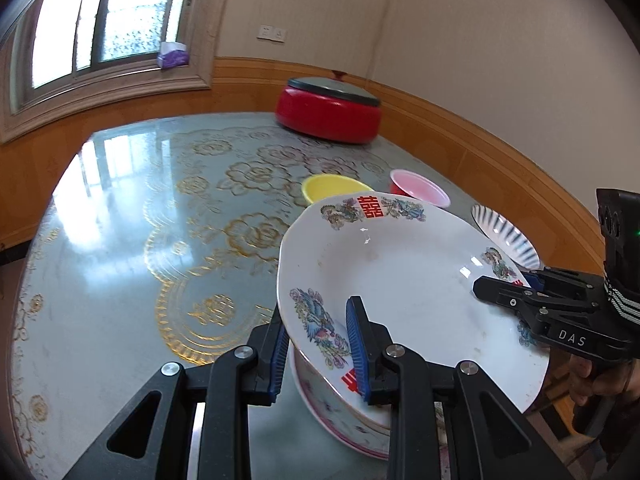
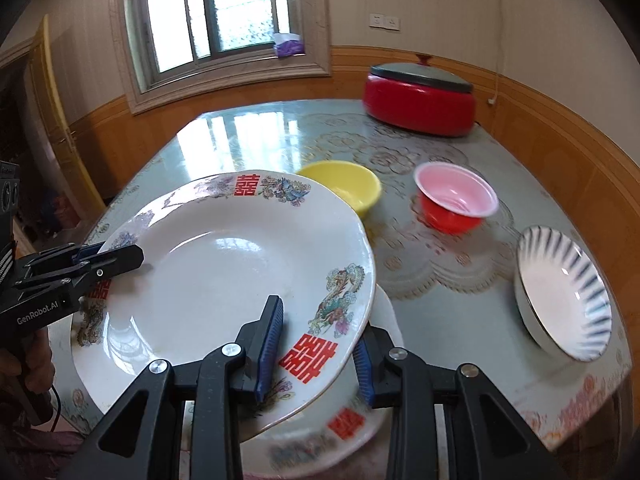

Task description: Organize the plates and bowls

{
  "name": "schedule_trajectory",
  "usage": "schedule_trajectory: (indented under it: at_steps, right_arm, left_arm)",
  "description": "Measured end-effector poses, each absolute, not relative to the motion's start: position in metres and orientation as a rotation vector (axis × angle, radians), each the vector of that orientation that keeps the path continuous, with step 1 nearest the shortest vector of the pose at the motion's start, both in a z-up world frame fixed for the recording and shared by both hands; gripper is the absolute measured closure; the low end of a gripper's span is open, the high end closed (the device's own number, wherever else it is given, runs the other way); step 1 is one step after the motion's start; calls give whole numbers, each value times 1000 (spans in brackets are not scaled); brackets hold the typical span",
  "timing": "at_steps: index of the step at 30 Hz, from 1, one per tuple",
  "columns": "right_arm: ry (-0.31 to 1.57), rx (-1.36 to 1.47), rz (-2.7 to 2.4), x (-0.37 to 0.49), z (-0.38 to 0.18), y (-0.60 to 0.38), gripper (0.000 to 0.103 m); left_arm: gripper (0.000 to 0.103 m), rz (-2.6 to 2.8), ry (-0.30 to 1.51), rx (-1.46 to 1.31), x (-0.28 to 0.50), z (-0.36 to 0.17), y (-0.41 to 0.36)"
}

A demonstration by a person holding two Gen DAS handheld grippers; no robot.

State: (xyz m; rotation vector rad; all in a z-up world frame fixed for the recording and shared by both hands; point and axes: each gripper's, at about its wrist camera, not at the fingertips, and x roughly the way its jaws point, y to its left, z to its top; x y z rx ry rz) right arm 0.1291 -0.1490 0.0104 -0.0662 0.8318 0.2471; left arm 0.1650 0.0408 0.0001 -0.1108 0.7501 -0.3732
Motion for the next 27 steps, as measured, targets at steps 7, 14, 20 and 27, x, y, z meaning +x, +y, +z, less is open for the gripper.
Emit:
schedule_trajectory:
  at_steps: [7,14,20,27]
  right_arm:
    - [872,-59,229,118,-10,-162,71]
    - [881,-100,243,111,-23,-157,70]
    - [854,-166,208,109,-24,-154,66]
    - [857,-255,150,105,-35,-150,58]
  left_arm:
    - [74,-371,803,-95,159,-18,23]
    - [73,-339,837,-105,155,-35,23]
    - [72,-331,843,-106,152,-40,20]
    - [71,-289,820,-34,154,-40,11]
